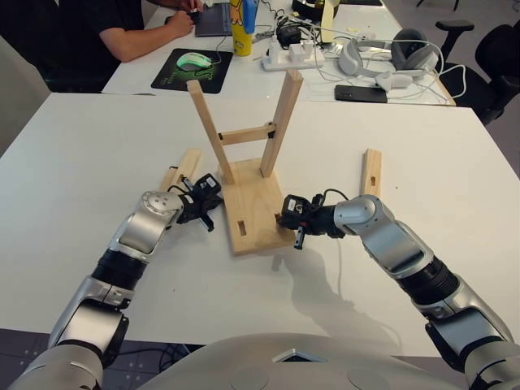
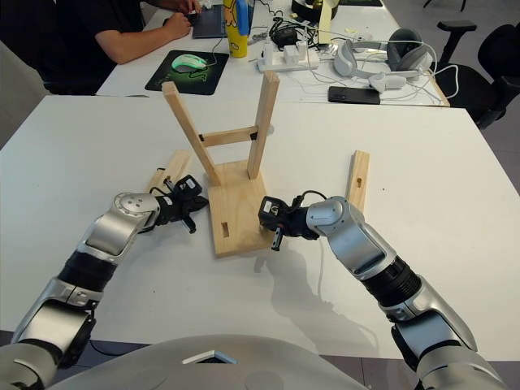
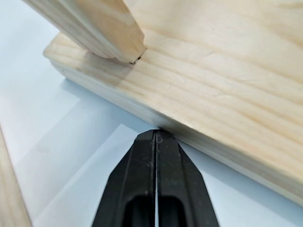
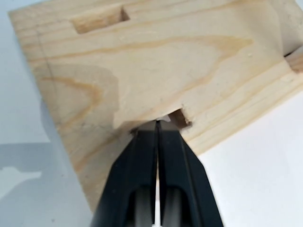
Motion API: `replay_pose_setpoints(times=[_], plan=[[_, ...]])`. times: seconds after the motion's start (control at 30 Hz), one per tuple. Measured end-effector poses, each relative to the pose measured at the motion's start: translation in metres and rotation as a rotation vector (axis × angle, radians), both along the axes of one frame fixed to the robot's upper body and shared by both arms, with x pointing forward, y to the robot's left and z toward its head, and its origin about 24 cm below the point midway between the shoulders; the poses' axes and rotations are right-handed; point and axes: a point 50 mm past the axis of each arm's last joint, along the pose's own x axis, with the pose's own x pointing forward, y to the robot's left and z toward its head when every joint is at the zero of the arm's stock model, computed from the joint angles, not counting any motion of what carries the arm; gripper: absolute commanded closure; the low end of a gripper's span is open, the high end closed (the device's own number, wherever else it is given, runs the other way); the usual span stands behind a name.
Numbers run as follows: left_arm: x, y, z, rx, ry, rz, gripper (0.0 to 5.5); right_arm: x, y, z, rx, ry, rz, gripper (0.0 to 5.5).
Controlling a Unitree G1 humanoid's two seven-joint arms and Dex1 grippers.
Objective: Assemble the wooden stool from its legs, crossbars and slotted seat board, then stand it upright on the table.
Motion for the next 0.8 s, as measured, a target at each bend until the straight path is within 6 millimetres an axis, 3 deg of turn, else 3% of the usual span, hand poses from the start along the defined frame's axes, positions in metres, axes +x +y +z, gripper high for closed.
replay_pose_setpoints(times=[0.57, 0.8], plan=[[0.011, -0.007, -0.003, -0.028, -0.028, 0.021, 5.49, 0.007, 0.004, -0.002, 0.04, -0.044, -0.023, 5.5], [0.019, -0.016, 0.01, -0.11, -0.087, 0.023, 5.49, 0.011, 0.007, 0.0, 0.057, -0.078, -0.012, 5.5]])
